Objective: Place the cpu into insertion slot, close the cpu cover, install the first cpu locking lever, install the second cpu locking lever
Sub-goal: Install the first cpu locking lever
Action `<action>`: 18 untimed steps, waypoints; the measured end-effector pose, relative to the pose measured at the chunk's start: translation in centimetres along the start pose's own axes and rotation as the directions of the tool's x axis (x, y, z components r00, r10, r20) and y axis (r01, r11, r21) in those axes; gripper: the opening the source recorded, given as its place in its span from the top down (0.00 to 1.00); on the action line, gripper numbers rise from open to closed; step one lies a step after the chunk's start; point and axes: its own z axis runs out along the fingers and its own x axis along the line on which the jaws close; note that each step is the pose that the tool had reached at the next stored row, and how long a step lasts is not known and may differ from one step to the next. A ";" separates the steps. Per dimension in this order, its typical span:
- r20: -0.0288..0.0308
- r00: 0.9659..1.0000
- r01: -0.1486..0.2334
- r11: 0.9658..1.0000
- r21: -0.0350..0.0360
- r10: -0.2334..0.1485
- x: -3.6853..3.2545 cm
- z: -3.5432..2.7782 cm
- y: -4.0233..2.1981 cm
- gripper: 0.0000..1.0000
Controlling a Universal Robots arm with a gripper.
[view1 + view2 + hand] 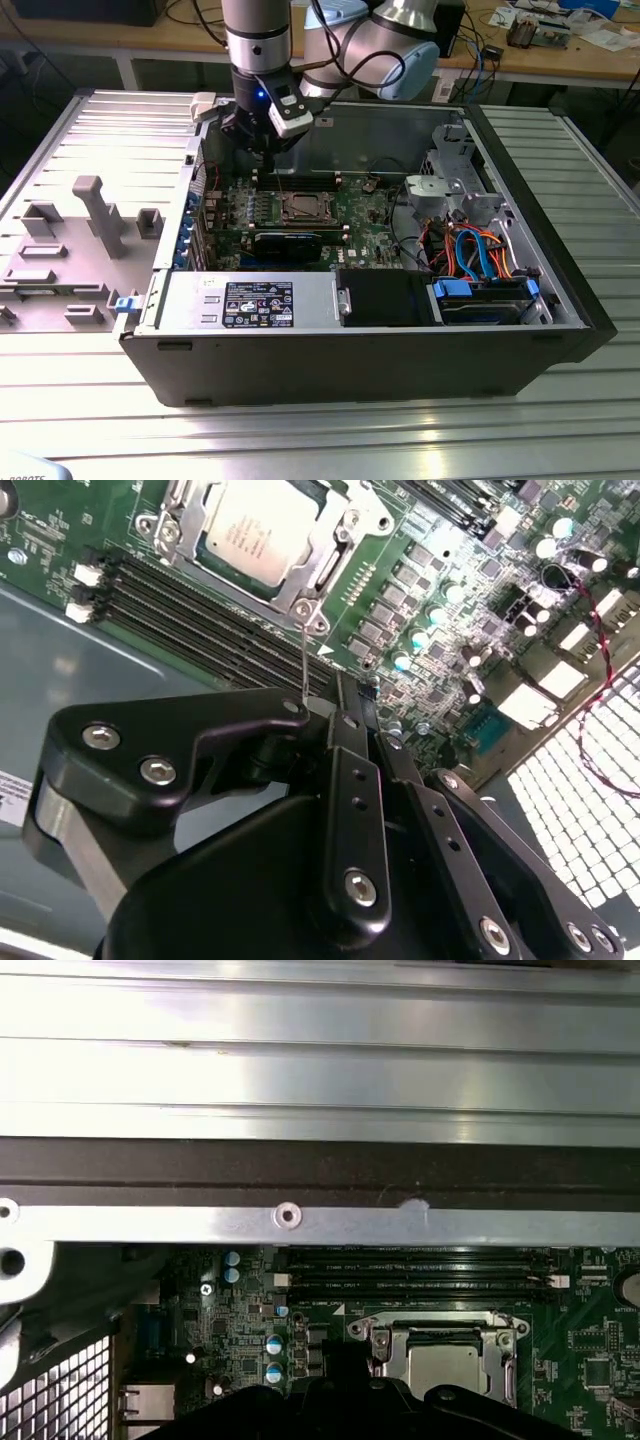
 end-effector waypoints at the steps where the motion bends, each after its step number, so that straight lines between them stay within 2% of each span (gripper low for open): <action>1: 0.001 1.000 0.000 1.000 0.000 0.000 -0.18 0.00 0.00 0.89; 5: 0.001 1.000 0.000 1.000 0.000 0.000 -1.40 0.06 0.06 0.89; 7: 0.001 1.000 0.000 1.000 0.002 0.000 -2.58 0.20 0.13 0.89; 8: 0.001 1.000 0.000 1.000 0.002 0.000 -2.93 0.34 0.12 0.89; 13: 0.001 1.000 0.000 1.000 0.002 0.000 -3.44 1.18 0.07 0.89; 15: 0.001 1.000 -0.006 1.000 -0.002 0.006 -3.80 1.60 0.05 0.89; 18: 0.002 1.000 -0.016 1.000 -0.001 0.016 -3.93 1.88 0.23 0.89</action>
